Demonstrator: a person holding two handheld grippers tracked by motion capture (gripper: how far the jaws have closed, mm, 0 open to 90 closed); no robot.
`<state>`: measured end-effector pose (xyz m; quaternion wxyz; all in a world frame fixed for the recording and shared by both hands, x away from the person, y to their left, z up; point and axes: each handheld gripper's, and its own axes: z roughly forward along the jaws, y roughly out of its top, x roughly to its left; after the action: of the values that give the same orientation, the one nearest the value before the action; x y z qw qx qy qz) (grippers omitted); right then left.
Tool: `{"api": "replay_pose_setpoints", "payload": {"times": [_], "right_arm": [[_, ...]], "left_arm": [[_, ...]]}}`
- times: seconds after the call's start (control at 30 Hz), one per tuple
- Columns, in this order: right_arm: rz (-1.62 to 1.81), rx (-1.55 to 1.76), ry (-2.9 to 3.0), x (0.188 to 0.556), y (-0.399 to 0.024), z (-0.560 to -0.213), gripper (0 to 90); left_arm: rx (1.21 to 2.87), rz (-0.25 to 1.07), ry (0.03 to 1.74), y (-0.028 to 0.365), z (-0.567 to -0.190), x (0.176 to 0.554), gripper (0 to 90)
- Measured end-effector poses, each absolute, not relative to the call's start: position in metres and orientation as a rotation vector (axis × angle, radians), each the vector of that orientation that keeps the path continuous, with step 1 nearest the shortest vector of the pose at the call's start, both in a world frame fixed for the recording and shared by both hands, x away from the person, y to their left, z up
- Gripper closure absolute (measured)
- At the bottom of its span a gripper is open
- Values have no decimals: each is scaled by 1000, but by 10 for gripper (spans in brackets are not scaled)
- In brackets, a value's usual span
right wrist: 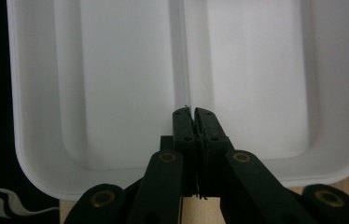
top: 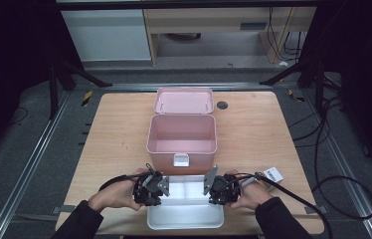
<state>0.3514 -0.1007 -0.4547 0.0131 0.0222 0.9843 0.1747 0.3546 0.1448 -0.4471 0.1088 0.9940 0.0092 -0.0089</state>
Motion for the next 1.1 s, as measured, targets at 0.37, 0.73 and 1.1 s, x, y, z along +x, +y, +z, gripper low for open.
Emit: {"api": "replay_pose_setpoints", "payload": {"times": [0.37, 0.73, 1.1], "right_arm": [[658, 167, 3014, 354, -103, -461, 777], [926, 472, 2753, 357, -137, -421, 471], [955, 827, 2478, 372, -188, -403, 321]], "left_arm": [[2863, 53, 9, 154, -452, 359, 724], [2575, 37, 454, 201, -432, 367, 425], [2291, 247, 904, 248, -436, 378, 303]]}}
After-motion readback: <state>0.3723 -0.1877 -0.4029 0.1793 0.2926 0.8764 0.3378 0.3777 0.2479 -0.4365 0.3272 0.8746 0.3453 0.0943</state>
